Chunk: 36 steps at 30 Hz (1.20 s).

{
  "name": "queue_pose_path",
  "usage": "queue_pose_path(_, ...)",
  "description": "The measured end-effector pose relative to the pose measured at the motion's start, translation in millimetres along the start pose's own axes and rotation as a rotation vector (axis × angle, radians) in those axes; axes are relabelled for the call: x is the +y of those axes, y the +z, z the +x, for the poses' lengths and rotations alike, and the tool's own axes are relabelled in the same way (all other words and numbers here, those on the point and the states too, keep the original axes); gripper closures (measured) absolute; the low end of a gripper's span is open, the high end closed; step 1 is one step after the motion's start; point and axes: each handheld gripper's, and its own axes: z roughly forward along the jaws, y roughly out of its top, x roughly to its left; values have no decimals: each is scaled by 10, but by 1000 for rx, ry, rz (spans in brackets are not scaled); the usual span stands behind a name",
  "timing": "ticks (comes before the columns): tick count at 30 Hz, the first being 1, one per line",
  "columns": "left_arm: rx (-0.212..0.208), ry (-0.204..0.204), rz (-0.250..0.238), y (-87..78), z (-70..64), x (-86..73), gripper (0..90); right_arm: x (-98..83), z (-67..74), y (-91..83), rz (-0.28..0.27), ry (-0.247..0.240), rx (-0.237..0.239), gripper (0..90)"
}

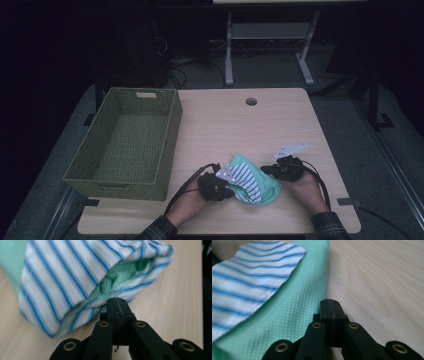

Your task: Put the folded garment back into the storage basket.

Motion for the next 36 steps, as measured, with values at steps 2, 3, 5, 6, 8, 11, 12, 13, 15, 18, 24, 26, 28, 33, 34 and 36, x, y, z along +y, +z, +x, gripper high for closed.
queue_pose_path(2, 9, -11, -12, -9, 41, 0, 897, -24, 12, -29, 6, -2, -1, 900)
queue_pose_path(3, 16, -8, -11, -19, 72, 3, 897, -35, 20, -45, 4, -1, -2, 900)
queue_pose_path(5, 15, -24, -26, -20, 101, 5, 897, -58, 36, -73, 6, 2, 0, 900)
queue_pose_path(6, 14, -25, -26, -22, 123, 7, 897, -69, 36, -76, 2, -10, -2, 900)
queue_pose_path(8, 21, -34, -30, -17, 137, 10, 897, -80, 60, -87, 4, -3, -1, 900)
queue_pose_path(11, 24, -38, -30, -14, 165, 13, 897, -92, 94, -92, 3, -3, 1, 900)
queue_pose_path(12, 27, -42, -32, -9, 172, 16, 897, -97, 108, -96, 9, -1, 2, 900)
queue_pose_path(13, 30, -40, -30, -8, 180, 18, 897, -105, 121, -98, 8, -6, 2, 900)
queue_pose_path(15, 39, -32, -25, -6, 205, 28, 897, -119, 146, -112, 6, -6, 2, 900)
queue_pose_path(18, 52, -43, -31, 8, 237, 45, 897, -149, 184, -133, 5, -14, 6, 900)
queue_pose_path(24, 84, -37, -23, 31, 302, 77, 897, -199, 254, -189, 6, -9, 17, 900)
queue_pose_path(26, 95, -42, -25, 46, 332, 91, 897, -214, 279, -208, 6, -5, 19, 900)
queue_pose_path(28, 104, -37, -27, 60, 369, 109, 897, -233, 303, -228, 1, -3, 20, 900)
queue_pose_path(33, 113, -36, -25, 90, 427, 156, 897, -277, 351, -262, -7, 2, 24, 890)
queue_pose_path(34, 114, -30, -24, 86, 438, 162, 897, -286, 353, -269, -12, 2, 19, 883)
queue_pose_path(36, 112, -38, -32, 66, 439, 158, 894, -303, 339, -294, -20, 2, 12, 863)
